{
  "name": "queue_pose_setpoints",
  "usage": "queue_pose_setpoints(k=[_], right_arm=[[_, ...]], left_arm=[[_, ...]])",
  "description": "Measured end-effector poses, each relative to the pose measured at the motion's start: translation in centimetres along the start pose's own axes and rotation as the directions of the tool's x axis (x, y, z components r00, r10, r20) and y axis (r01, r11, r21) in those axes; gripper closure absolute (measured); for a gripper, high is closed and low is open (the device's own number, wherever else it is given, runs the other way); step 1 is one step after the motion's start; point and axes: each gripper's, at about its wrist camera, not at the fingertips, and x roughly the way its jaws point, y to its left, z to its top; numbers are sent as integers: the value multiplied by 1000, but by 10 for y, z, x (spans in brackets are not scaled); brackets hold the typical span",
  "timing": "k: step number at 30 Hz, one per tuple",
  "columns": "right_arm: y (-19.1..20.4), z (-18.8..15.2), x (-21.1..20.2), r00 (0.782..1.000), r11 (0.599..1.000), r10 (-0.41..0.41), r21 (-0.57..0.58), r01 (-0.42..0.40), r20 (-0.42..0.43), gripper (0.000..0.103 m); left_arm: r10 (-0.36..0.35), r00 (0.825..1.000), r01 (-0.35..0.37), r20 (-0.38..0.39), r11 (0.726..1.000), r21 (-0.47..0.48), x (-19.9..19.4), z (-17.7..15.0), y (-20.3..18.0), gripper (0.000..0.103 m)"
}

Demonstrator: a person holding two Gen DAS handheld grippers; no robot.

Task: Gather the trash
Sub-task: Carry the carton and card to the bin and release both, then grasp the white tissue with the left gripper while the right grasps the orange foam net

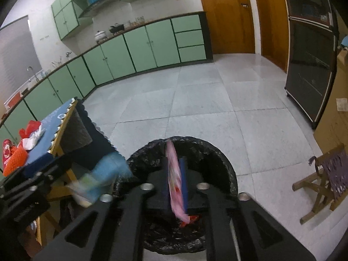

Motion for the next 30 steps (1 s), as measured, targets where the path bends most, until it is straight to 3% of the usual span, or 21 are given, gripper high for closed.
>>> queue_pose_setpoints(k=[3,5,6,8,11,14,16,17,19,23,28,30], right_arm=[[-7,0,-7,1000,1000,-1,23,1,10,82],[-6,2,-13,1000,1000,-4,26,3,19,65],[-1,3,-18,1000,1000,-3,23,2,31,61],[18,5,-31,998,1000,12,-11,-11,66,44],[58,5,-45,993,996,62,-71,-55,103,35],[103,7,-51,983,984,147,-113,-134,110,27],[147,6,-53,969,965,223,-163,-204,107,26],[168,5,-52,961,954,257,-187,-236,99,25],[201,1,-49,950,933,304,-223,-281,76,25],[250,-12,-44,936,904,351,-269,-331,29,25],[270,-19,-47,936,899,351,-287,-332,13,25],[268,-18,-48,938,899,346,-290,-328,12,25]], left_arm=[[-3,1000,3,11,1000,-8,-8,6,3,43],[-9,1000,9,22,1000,-24,-20,10,12,42],[-6,999,7,39,1000,-30,-31,11,20,39],[54,994,-52,92,998,-28,-59,12,40,34],[149,977,-142,150,988,-53,-96,4,78,30],[309,939,-294,150,949,-112,-128,-14,133,28],[421,902,-401,96,899,-176,-144,-32,173,28],[463,884,-442,62,873,-207,-150,-43,191,28],[498,867,-480,13,841,-251,-157,-62,215,28],[475,878,-469,-54,835,-288,-156,-82,237,28],[413,910,-408,-43,871,-272,-145,-81,227,28],[403,914,-398,-42,876,-271,-138,-81,225,28]])
